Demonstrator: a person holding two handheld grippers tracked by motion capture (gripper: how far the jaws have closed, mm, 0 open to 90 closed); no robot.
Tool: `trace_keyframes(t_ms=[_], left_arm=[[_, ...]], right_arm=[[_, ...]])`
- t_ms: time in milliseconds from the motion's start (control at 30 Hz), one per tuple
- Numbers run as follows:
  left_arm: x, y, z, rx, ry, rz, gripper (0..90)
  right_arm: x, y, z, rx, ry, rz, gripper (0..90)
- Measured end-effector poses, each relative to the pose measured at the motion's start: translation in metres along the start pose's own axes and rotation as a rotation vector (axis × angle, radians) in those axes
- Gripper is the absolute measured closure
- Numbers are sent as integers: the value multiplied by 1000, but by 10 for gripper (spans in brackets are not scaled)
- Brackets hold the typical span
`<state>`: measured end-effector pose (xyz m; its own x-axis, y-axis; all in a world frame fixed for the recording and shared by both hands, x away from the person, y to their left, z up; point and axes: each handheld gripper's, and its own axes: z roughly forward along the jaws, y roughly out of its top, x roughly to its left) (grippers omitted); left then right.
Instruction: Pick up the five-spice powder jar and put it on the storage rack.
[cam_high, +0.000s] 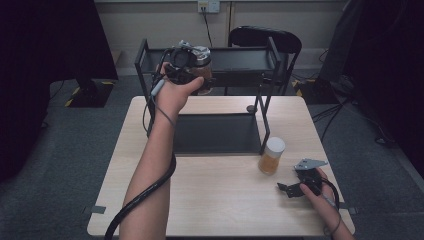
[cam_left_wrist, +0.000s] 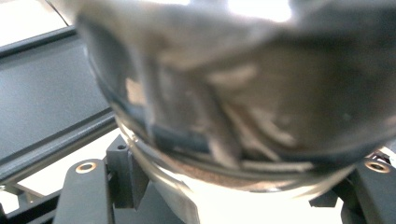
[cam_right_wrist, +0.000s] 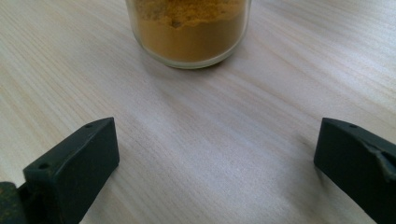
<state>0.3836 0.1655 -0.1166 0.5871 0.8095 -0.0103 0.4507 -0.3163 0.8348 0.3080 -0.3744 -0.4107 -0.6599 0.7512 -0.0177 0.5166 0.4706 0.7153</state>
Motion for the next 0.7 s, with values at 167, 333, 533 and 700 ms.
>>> trace_keyframes(t_ms=[167, 333, 533, 700], left_arm=[[1, 6, -1, -7, -1, -7, 312], [5, 12, -2, -14, -1, -20, 312], [11, 22, -2, -14, 15, -36, 312], [16, 30, 1, -1, 35, -44, 312]], right_arm=[[0, 0, 0, 0, 0, 0, 0], [0, 0, 0, 0, 0, 0, 0], [0, 0, 0, -1, 1, 1, 0], [0, 0, 0, -1, 0, 0, 0]])
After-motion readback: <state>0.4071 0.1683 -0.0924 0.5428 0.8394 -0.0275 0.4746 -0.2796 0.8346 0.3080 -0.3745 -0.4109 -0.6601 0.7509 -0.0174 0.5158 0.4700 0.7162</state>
